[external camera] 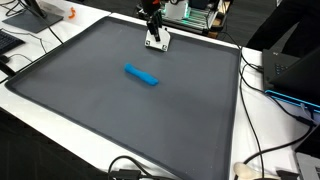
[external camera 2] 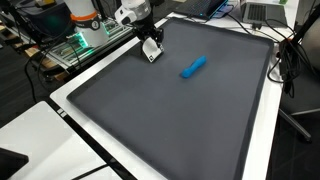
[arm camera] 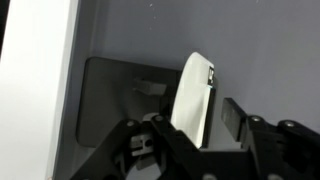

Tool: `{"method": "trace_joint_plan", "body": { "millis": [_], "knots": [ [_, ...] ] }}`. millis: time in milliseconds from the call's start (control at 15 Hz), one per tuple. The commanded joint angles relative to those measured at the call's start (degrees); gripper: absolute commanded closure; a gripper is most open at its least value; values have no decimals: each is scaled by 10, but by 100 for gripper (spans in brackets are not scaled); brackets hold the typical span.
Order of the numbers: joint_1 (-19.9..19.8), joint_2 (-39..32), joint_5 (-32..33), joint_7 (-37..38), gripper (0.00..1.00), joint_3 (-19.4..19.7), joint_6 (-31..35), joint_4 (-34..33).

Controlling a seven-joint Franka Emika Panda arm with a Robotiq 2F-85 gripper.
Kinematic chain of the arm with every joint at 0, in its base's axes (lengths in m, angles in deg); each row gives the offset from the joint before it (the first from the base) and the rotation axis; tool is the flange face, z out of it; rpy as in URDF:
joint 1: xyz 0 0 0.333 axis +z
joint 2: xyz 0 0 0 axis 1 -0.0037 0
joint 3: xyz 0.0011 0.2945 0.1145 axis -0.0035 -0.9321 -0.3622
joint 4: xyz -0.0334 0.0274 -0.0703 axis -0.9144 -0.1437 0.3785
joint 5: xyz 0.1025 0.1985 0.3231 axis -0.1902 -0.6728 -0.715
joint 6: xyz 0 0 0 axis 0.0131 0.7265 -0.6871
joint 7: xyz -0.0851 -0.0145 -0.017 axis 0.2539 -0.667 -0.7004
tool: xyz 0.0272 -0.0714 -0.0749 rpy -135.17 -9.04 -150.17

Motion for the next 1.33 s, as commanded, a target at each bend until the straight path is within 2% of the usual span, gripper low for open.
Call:
{"method": "trace_joint_plan", "body": {
  "millis": [0, 67, 133, 200, 333, 400, 467, 600, 667, 1067, 1267],
  "knots": [
    [4, -2, 12, 21, 52, -2, 17, 7],
    [4, -2, 12, 21, 61, -1, 16, 7],
    [4, -1, 13, 22, 57, -1, 17, 7],
    [4, 0, 12, 21, 63, -1, 16, 7],
    [4, 0, 12, 22, 67, -1, 16, 6],
    [4, 0, 13, 22, 78, -1, 16, 6],
    [4, 0, 13, 24, 77, -1, 16, 5],
    [4, 0, 13, 25, 94, -1, 17, 4],
    [4, 0, 14, 27, 98, -1, 20, 2],
    [3, 1, 20, 38, 99, -1, 21, -4],
    [1, 19, 41, 43, 99, 1, 1, -6]
  ]
}}
